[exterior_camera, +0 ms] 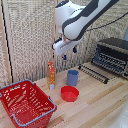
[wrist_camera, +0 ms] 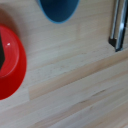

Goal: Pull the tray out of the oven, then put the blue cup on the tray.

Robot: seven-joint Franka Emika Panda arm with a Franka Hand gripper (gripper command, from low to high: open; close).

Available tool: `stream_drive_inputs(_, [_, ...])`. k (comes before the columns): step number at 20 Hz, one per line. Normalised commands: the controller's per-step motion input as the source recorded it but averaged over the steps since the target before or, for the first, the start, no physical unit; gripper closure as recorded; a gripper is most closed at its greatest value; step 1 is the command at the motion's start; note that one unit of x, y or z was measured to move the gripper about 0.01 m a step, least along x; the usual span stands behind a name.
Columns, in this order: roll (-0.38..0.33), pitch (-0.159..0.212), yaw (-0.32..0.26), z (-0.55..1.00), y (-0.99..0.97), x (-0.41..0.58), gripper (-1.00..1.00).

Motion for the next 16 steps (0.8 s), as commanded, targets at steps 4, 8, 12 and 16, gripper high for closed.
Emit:
stream_drive_inputs(4, [-0.345, -0.041, 0.089, 0.0, -0.41, -0.105, -1.0])
stream_drive_inputs(8, [-0.348, -0.049, 0.107, 0.0, -0.36, -0.064, -1.0])
stream_drive_inputs(12, [-0.354, -0.047, 0.105, 0.0, -0.35, -0.056, -1.0])
stream_drive_inputs(16, [-0.362, -0.039, 0.091, -0.02, -0.39, -0.047, -1.0])
